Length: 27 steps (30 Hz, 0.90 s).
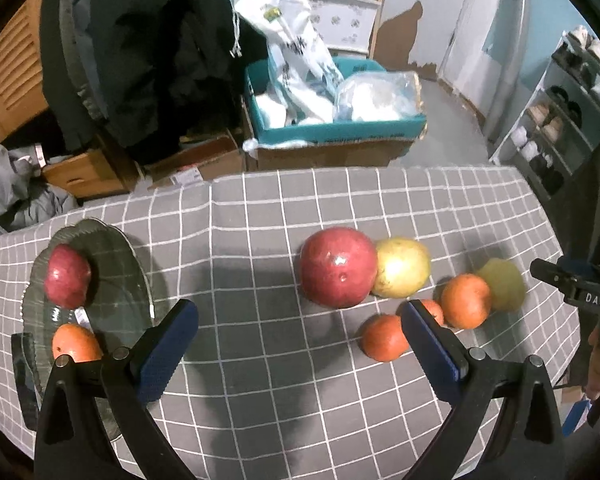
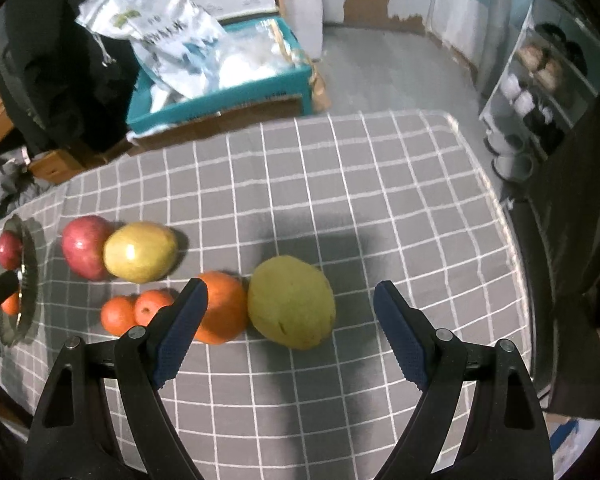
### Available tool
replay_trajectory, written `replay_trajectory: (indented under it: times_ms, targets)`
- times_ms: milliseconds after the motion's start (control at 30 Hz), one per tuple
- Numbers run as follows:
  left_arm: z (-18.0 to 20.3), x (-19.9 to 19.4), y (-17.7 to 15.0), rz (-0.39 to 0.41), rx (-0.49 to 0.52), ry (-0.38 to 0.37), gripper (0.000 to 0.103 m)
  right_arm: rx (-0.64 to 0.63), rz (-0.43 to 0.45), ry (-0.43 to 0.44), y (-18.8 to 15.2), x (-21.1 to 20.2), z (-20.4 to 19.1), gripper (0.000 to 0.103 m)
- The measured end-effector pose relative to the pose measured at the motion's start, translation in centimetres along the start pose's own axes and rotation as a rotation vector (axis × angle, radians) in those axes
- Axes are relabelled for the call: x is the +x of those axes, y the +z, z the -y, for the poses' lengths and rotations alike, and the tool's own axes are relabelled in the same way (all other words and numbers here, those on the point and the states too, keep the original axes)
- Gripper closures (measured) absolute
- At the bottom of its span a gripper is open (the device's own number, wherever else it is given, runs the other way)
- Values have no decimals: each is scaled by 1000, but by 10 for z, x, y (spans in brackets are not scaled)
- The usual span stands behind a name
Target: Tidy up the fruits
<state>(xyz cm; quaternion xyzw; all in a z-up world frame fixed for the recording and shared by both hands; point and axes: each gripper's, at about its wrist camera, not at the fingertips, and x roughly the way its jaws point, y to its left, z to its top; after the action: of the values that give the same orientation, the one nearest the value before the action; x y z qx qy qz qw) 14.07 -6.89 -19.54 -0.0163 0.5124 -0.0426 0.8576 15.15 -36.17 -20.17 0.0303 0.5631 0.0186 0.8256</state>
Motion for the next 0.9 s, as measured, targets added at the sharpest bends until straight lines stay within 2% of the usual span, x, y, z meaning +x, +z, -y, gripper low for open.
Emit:
replay_trajectory:
  times_ms: [600,800,900]
  targets:
    - [1,49,0,-82,-15,-33,1,73,-168,60,-7,61,15,18]
    - [7,61,5,-91,-4,-51,1,144,-180,127,-9,66,27,19]
    - [11,68,8,-98,6,-57,1,198,-197,201,-10,69,34,27]
